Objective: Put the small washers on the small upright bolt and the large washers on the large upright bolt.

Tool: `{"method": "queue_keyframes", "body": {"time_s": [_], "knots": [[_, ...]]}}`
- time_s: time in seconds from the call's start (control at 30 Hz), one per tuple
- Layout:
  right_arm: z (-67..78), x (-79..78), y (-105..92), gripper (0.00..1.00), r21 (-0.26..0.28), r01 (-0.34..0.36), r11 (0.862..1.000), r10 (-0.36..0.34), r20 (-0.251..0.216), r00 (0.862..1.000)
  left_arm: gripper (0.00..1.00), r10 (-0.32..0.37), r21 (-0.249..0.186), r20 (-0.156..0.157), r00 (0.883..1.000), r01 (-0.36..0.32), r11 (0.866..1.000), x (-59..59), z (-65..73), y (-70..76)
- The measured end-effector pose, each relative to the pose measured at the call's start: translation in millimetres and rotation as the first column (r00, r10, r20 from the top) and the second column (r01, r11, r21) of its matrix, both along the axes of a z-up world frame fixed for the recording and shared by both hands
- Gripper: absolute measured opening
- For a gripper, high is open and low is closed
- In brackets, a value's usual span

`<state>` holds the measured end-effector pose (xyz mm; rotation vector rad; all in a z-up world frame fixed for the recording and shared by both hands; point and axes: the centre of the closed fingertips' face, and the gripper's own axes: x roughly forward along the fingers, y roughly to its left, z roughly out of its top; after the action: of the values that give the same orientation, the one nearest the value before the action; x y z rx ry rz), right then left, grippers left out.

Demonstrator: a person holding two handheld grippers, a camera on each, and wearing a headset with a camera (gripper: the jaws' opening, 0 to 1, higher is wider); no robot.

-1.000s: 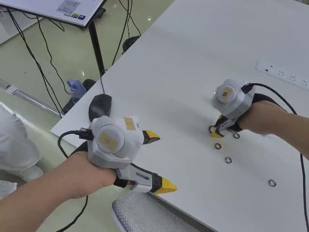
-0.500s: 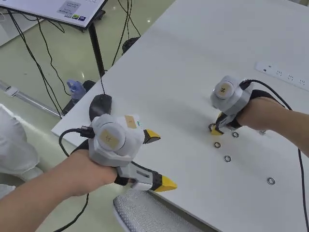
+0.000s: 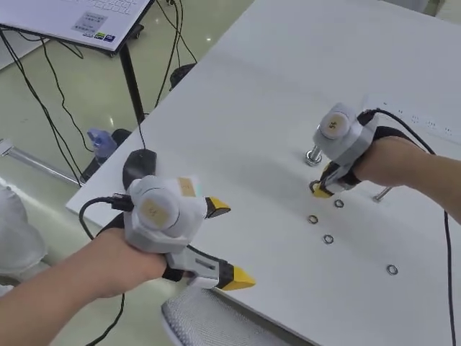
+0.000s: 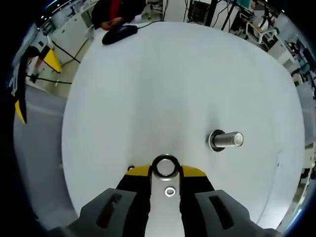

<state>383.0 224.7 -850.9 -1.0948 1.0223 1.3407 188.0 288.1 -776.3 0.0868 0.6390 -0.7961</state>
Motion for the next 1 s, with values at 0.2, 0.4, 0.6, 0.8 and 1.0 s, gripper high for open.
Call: {"method": "queue_keyframes", "body": {"time_s": [0.2,0.4,0.6,0.8,1.0], "knots": [[26.1,7.5,0.7,0.21,0.018,0.014,1.0,-0.015,0.016,1.0,0.77,-0.012,0.009,0.011,1.0,0.011,1.0,6.0,2.1,-0.2],[33.9,27.0,2.7,0.21,0.012,0.012,1.0,-0.012,0.04,0.999,0.79,-0.012,0.016,0.02,1.0,0.012,1.0,11.2,4.5,0.3],[44.7,46.7,5.0,0.21,0.016,0.023,1.0,-0.024,0.051,0.998,0.83,-0.02,0.018,0.008,1.0,0.02,1.0,11.1,1.8,-1.8],[49.8,57.7,11.8,0.21,0.038,0.044,0.998,-0.046,0.054,0.997,0.85,-0.02,0.016,-0.002,1.0,0.02,1.0,10.9,-2.5,-3.5],[54.7,70.0,16.0,0.21,0.058,0.072,0.996,-0.075,0.051,0.996,0.86,-0.018,0.017,-0.008,1.0,0.018,1.0,11.7,-3.8,-4.8]]}}
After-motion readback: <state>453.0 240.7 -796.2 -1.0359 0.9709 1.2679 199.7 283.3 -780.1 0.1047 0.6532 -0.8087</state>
